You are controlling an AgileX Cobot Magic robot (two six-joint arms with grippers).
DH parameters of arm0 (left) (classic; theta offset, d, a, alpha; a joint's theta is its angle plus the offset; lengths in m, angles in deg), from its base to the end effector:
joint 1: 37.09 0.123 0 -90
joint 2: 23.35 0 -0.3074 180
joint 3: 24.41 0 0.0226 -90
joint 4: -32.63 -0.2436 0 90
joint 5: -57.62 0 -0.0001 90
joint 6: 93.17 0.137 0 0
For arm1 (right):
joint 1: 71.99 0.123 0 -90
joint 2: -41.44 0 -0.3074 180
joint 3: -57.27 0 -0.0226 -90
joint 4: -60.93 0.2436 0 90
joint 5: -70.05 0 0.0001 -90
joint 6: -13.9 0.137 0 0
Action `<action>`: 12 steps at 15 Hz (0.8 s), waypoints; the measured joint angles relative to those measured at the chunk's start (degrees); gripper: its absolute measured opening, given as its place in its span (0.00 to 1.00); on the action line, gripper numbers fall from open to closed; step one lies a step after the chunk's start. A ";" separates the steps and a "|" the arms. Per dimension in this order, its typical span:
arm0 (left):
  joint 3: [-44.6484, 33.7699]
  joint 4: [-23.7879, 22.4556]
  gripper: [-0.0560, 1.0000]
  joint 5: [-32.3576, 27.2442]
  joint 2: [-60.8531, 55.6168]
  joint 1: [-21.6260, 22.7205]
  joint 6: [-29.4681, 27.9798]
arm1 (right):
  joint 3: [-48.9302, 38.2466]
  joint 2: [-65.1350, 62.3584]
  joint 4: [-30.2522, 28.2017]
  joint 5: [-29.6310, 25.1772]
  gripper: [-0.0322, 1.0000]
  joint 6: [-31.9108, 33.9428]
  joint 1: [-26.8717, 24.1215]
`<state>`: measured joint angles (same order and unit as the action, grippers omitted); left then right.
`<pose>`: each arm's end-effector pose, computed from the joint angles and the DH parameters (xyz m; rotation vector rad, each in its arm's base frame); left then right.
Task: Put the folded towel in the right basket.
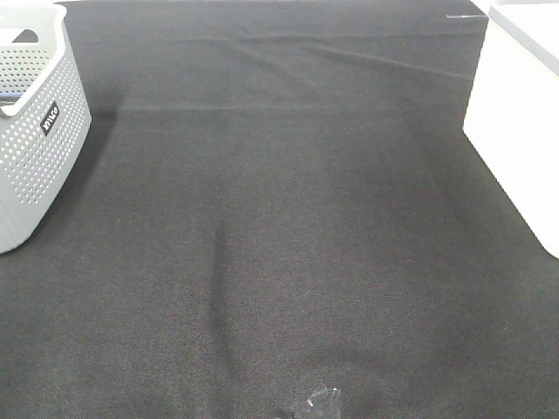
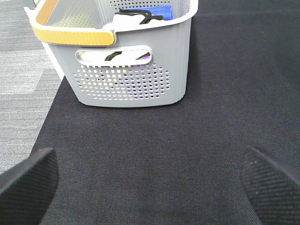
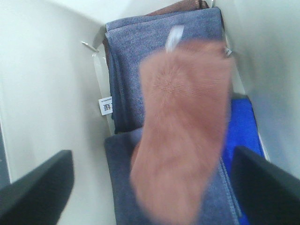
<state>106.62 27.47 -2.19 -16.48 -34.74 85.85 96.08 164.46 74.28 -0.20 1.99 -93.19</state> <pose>0.0064 0.0109 0.2563 -0.0623 2.0164 0.1225 0.4454 -0.1408 0.3076 0.2528 2.6347 0.1312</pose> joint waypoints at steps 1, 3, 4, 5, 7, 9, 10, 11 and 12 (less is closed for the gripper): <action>0.00 0.00 0.98 0.00 0.00 0.00 0.00 | 0.00 0.00 0.00 0.00 0.93 0.52 0.00; 0.00 0.00 0.98 0.00 0.00 0.00 0.00 | 0.00 -0.17 -0.63 0.00 0.97 2.69 0.74; 0.00 0.00 0.98 0.00 0.00 0.00 0.00 | 0.00 -0.52 -1.78 0.00 0.97 4.13 2.29; 0.00 0.00 0.98 0.00 0.00 0.00 0.00 | 0.23 -1.26 -2.81 0.00 0.98 6.07 4.81; 0.00 0.00 0.98 0.00 0.00 0.00 0.00 | 0.46 -2.35 -4.30 0.11 0.97 8.25 8.48; 0.00 0.00 0.98 0.00 0.00 0.00 0.00 | -0.06 -5.84 -8.42 0.29 0.97 11.46 17.59; 0.00 0.00 0.98 0.00 0.00 0.00 0.00 | -1.95 -8.59 -8.65 0.40 0.97 11.92 20.00; 0.00 0.00 0.98 0.00 0.00 0.00 0.00 | -5.61 -12.15 -8.94 0.63 0.97 12.78 21.66; 0.00 0.00 0.98 0.00 0.00 0.00 0.00 | -11.46 -16.56 -9.11 0.74 0.97 13.29 22.75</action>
<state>106.62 27.47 -2.19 -16.48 -34.74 85.85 84.62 147.90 65.17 0.55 15.28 -70.44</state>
